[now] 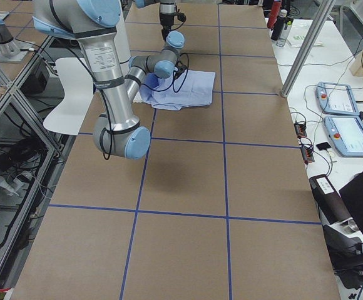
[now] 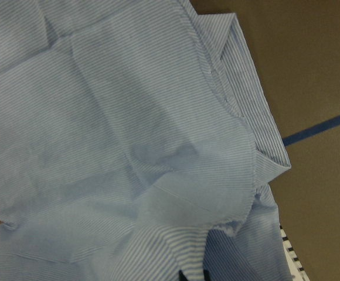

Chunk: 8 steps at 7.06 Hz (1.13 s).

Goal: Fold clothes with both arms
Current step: 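Fold the held edge with both grippers away from the robot over the shirt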

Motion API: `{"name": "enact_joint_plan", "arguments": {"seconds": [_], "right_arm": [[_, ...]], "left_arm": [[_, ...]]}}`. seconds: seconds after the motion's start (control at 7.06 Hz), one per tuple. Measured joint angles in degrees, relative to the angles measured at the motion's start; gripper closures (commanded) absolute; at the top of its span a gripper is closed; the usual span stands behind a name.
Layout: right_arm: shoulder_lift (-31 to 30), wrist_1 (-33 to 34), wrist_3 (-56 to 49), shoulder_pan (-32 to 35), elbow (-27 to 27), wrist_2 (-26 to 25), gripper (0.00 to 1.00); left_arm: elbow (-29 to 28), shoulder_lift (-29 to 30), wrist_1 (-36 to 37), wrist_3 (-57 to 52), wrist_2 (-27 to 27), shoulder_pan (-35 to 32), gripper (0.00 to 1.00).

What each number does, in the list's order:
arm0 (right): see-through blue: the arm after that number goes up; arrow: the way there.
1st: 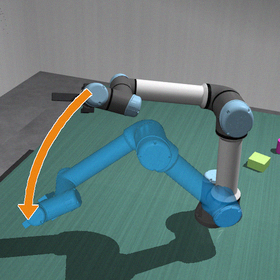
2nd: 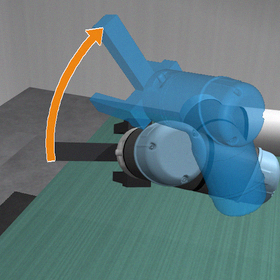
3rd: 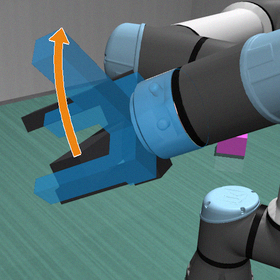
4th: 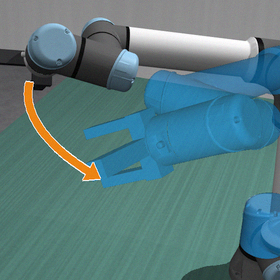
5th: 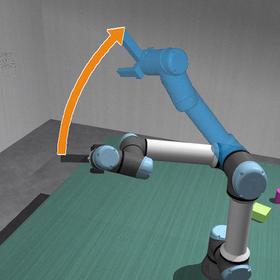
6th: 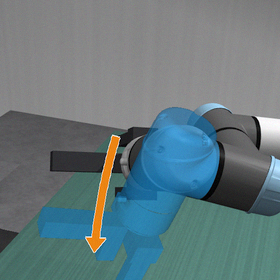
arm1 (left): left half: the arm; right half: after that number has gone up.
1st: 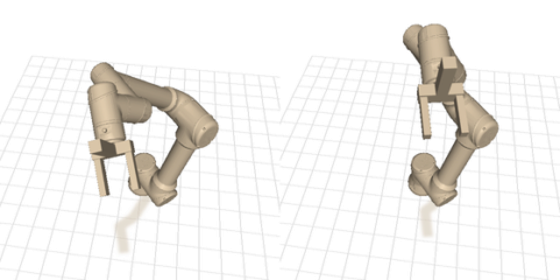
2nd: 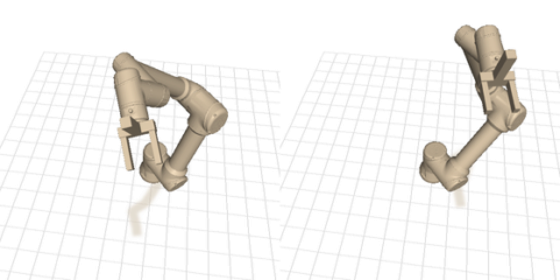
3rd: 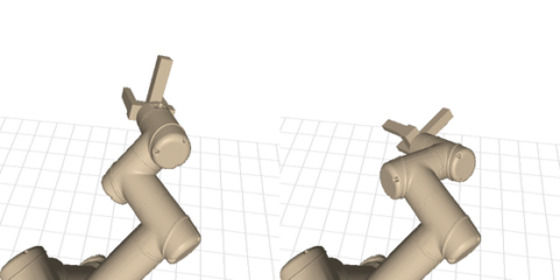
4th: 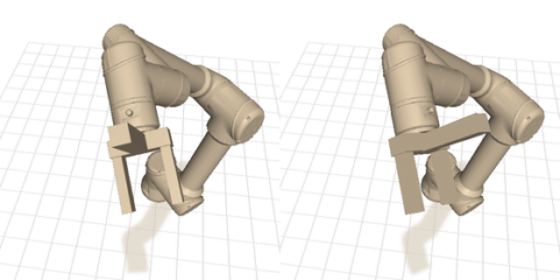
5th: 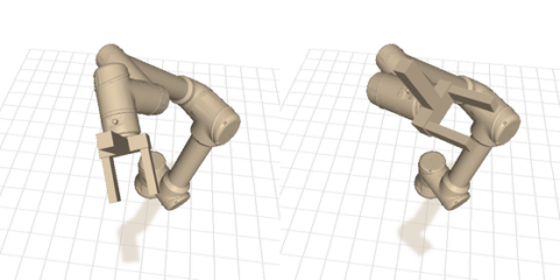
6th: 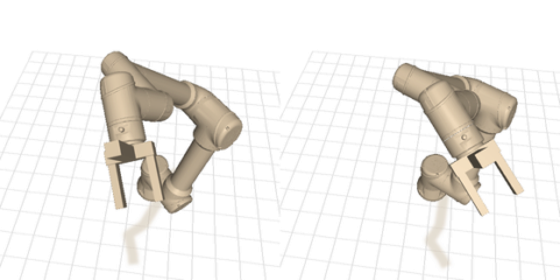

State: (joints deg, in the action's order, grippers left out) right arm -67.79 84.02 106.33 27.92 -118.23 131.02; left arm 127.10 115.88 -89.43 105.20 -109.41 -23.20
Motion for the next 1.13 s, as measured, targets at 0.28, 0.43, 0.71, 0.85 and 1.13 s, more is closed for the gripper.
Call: {"name": "enact_joint_plan", "arguments": {"seconds": [0.28, 0.43, 0.71, 0.85, 1.13], "right_arm": [[1.12, 0.02, -4.06, 2.73, 4.09, -0.65, 1.0], [3.0, 0.05, -5.51, 3.95, 7.15, -1.46, 1.0], [8.07, 0.08, -7.78, 6.48, 14.72, -2.29, 1.0], [9.86, 0.05, -9.64, 8.0, 17.7, -2.34, 1.0], [12.14, -0.05, -11.96, 11.09, 21.26, -2.27, 1.0]], "left_arm": [[-8.47, 1.11, -7.14, -1.92, -0.01, -4.74, 1.0], [-12.39, 1.94, -9.73, -3.86, -0.03, -6.88, 1.0], [-20.05, 3.3, -16.1, -6.48, -0.37, -10.34, 1.0], [-23.7, 4.04, -19.27, -7.38, -0.62, -11.46, 1.0], [-27.98, 4.99, -23.18, -8.26, -0.84, -12.85, 1.0]]}}
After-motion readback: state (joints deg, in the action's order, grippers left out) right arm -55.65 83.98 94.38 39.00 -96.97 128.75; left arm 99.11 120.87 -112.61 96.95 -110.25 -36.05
